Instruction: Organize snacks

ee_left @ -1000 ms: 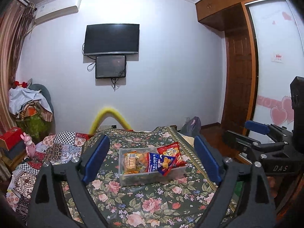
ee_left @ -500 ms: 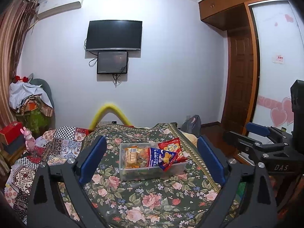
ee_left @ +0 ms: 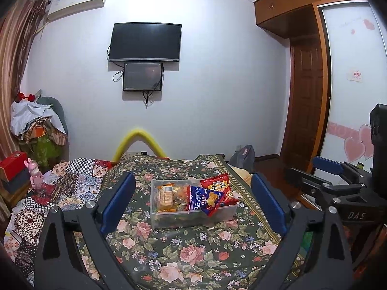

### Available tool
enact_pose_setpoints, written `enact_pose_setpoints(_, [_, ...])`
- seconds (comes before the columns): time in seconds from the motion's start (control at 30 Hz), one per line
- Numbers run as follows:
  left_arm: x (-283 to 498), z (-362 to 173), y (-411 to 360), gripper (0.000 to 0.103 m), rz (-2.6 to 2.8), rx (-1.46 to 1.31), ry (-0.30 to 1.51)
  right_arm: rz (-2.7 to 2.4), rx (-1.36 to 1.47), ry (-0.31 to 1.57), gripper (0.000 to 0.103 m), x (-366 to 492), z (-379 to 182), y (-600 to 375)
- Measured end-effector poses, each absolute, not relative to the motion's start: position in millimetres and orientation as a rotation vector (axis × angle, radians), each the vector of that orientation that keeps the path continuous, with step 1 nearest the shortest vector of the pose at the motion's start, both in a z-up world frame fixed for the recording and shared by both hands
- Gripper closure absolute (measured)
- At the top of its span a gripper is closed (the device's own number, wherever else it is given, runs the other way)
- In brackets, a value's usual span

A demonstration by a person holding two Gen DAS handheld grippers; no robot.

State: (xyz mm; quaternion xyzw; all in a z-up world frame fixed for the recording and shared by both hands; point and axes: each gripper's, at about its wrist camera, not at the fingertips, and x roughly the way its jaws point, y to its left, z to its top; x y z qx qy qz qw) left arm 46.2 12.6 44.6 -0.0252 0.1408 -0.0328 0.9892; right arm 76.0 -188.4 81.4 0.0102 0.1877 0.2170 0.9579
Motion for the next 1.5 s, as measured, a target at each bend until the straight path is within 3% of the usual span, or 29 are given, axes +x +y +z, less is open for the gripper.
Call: enact_pose_setpoints(1.5, [51.8,39.6,19.3,0.006,-0.118,-0.085,0.310,0.419,0.011,0.367,0.000,81.8,82.0,-190.7])
